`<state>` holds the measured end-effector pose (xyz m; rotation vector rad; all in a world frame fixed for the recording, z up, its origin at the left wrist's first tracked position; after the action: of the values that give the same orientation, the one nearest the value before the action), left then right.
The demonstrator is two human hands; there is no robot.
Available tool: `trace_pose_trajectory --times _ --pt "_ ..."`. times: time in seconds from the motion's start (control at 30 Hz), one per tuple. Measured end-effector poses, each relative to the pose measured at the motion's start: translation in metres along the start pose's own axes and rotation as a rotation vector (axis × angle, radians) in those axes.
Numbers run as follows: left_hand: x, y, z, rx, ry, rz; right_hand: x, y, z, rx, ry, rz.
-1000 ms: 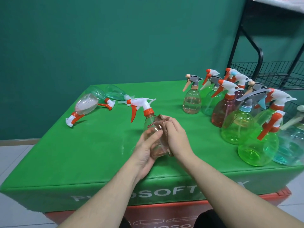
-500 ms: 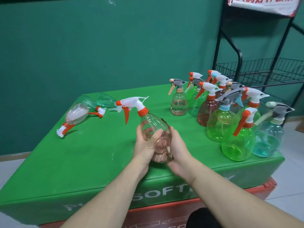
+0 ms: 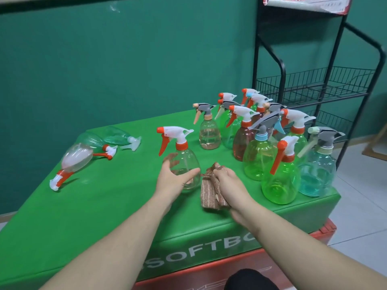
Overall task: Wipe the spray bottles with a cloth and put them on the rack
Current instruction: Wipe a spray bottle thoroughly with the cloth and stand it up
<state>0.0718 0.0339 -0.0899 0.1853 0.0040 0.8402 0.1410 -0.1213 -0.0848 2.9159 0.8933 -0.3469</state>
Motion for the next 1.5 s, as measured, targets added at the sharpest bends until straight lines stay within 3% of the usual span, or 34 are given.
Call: trace_pose_trajectory --times 0.27,0.77,0.9,1.0,1.1,1.27,1.37,1.5 --pt "0.049 -0.041 0.008 0.117 0.004 -0.006 0.035 0.028 -0.007 -0.206 0.142 0.065" --pt "0.093 -0.100 0.012 0.209 0.006 -0.083 0.052 0.034 0.000 -0.373 0.146 0.031" --pt "0.077 -0.082 0.010 0.249 -0.016 0.032 0.043 0.026 -0.001 -0.321 0.127 0.023" --pt "0.050 -0.055 0.009 0.141 -0.028 0.167 0.035 0.017 -0.001 -0.213 0.114 0.045" --pt "0.018 -0.030 0.002 0.039 0.144 0.074 0.027 0.000 0.001 0.000 -0.011 0.000" --pt "-0.029 0.013 -0.002 -0.225 0.455 -0.230 0.011 -0.038 -0.002 0.161 -0.114 -0.123" --pt "-0.035 0.048 0.000 -0.260 0.376 -0.132 -0.002 -0.061 -0.007 0.138 -0.132 -0.203" --pt "-0.036 0.087 0.013 0.010 0.154 -0.061 -0.012 -0.090 -0.012 0.077 -0.092 -0.347"
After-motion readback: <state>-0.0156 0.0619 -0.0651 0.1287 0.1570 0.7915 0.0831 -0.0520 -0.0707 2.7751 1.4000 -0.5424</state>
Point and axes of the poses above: each hand's wrist, its own x-axis towards the middle knuckle, its own y-axis out of the back of the hand, z = x × y, the point moved 2 cm from there along x, towards the middle knuckle, and after that the axes turned 5 degrees about -x, right-handed, at the moved point
